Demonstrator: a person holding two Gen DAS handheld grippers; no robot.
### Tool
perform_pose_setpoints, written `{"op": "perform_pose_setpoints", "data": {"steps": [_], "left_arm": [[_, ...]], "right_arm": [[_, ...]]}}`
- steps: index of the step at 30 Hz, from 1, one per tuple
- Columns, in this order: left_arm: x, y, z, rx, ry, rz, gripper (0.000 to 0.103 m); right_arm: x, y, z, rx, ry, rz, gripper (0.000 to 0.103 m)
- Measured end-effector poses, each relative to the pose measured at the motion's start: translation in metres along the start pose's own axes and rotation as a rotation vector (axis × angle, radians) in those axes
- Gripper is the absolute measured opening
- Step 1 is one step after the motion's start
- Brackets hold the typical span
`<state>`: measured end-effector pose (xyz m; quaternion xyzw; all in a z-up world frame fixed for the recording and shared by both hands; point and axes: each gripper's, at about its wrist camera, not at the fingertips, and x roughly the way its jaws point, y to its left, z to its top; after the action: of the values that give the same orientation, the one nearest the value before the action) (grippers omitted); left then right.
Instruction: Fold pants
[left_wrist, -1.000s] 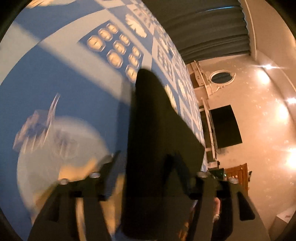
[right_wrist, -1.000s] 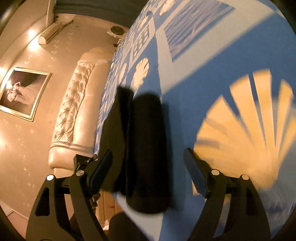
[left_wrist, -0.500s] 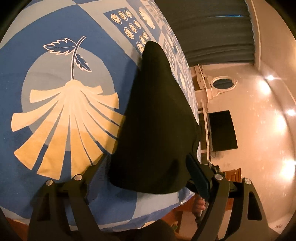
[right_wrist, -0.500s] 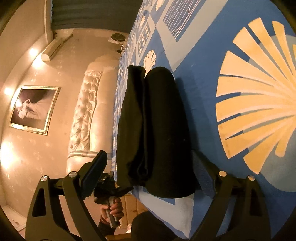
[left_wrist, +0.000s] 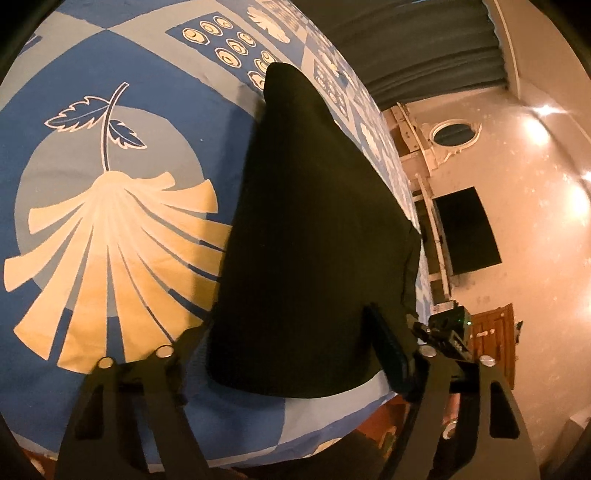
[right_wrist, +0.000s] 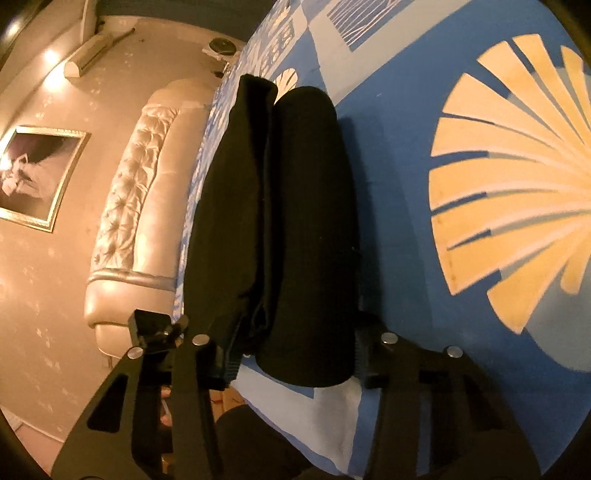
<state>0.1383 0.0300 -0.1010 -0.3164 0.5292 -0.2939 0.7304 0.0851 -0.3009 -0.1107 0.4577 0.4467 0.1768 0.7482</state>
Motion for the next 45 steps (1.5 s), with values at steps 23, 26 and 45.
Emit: {"op": "perform_pose_setpoints", "data": {"steps": [23,26,45], "left_arm": [[-0.01,-0.002,0.0,-0.001,-0.012,0.011,0.048],[-0.01,-0.003,0.0,-0.002,-0.01,0.01,0.048],[-0.006,-0.01,0.0,0.014,-0.006,0.022,0.049]], "right_arm": [[-0.017,-0.001,-0.005,0.0,-0.031,0.079,0.033],[-0.016,0.001,-0.005,0.0,-0.028,0.078,0.033],[-0.015,-0.01,-0.004,0.024,-0.017,0.09,0.033]]}}
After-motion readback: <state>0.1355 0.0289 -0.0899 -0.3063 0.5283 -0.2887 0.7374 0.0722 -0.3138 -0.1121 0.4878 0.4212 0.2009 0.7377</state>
